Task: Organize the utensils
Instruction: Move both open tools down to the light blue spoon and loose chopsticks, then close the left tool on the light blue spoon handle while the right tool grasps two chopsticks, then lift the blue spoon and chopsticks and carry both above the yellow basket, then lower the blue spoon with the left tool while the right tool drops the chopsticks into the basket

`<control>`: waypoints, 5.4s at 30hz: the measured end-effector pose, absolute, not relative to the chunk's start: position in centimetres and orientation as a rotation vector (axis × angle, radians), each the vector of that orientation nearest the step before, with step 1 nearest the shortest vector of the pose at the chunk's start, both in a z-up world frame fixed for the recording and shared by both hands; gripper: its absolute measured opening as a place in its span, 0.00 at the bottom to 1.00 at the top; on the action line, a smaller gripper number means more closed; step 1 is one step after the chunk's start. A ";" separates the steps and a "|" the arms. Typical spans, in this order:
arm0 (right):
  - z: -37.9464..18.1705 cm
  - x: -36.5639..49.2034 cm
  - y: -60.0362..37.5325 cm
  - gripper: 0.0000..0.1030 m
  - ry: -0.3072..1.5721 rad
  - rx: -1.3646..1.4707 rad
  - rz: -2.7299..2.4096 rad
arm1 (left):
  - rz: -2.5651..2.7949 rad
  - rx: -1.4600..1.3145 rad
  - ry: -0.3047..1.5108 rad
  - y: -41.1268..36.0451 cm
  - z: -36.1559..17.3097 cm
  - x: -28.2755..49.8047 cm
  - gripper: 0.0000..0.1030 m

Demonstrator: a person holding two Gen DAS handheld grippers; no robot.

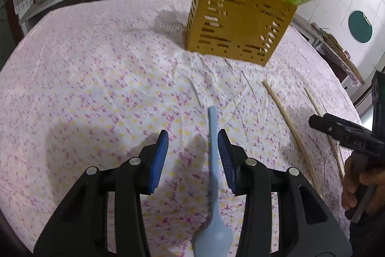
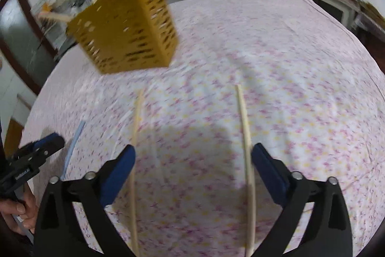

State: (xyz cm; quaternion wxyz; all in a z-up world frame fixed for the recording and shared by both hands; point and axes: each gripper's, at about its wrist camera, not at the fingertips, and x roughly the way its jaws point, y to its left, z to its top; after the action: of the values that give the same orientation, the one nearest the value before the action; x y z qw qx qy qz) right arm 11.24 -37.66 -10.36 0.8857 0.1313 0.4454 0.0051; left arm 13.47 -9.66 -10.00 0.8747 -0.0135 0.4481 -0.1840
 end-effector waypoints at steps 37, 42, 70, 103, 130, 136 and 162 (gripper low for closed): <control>-10.4 13.0 -35.0 0.50 1.016 0.085 -0.015 | -0.450 -0.057 1.018 -12.7 -11.0 13.2 0.06; -10.2 13.0 -35.0 0.28 0.996 0.042 -0.017 | -0.450 -0.052 1.013 -13.3 -11.1 13.1 0.09; -10.2 13.4 -37.0 0.06 1.010 0.111 0.003 | -0.468 -0.009 1.006 -13.2 -11.2 13.4 0.04; 1.0 8.8 -41.0 0.06 0.518 0.301 0.080 | -0.493 -0.065 0.660 -11.8 0.7 12.9 0.05; 14.0 12.2 -37.1 0.06 0.214 0.125 0.121 | -0.511 -0.019 0.436 -12.6 13.5 16.5 0.05; 16.4 15.1 -35.8 0.06 0.149 0.105 0.102 | -0.467 -0.012 0.383 -13.4 15.8 19.6 0.05; 12.5 22.6 -35.2 0.06 0.174 0.121 0.065 | -0.391 -0.024 0.381 -15.2 12.1 27.6 0.05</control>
State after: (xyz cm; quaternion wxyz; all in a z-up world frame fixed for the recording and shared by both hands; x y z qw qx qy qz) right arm 22.60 -35.20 12.49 0.9939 0.0601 0.0869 0.0324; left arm 27.57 -15.25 12.07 0.9629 -0.0116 0.1881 -0.1931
